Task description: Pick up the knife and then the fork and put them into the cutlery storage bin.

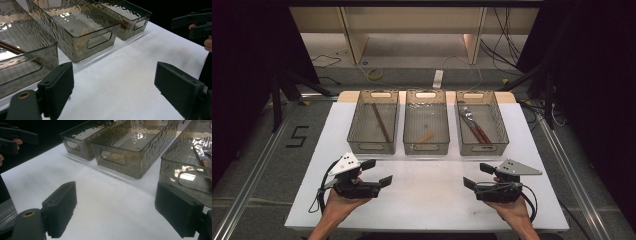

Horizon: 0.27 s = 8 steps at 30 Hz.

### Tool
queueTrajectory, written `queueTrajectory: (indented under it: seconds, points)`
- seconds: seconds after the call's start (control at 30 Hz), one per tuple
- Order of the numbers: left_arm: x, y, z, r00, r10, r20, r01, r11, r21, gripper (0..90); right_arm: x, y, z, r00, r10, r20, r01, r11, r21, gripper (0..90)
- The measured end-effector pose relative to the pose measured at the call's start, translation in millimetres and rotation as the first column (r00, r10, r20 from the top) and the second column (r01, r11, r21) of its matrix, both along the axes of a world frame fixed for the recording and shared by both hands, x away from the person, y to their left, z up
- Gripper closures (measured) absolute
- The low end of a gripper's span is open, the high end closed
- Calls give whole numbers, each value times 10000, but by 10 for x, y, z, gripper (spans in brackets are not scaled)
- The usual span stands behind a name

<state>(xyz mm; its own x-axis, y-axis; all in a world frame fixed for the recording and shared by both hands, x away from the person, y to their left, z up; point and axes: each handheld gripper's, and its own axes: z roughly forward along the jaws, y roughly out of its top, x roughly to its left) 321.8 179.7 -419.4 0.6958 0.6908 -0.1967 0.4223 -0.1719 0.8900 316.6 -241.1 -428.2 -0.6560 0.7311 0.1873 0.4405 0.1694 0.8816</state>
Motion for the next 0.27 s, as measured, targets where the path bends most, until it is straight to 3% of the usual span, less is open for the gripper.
queueTrajectory:
  seconds: [0.27]
  points:
    - [1,8,1,10000,13,-5,-13,10000,-32,157,-1,-14,1,10000,-33,-33,33,10000,-21,178]
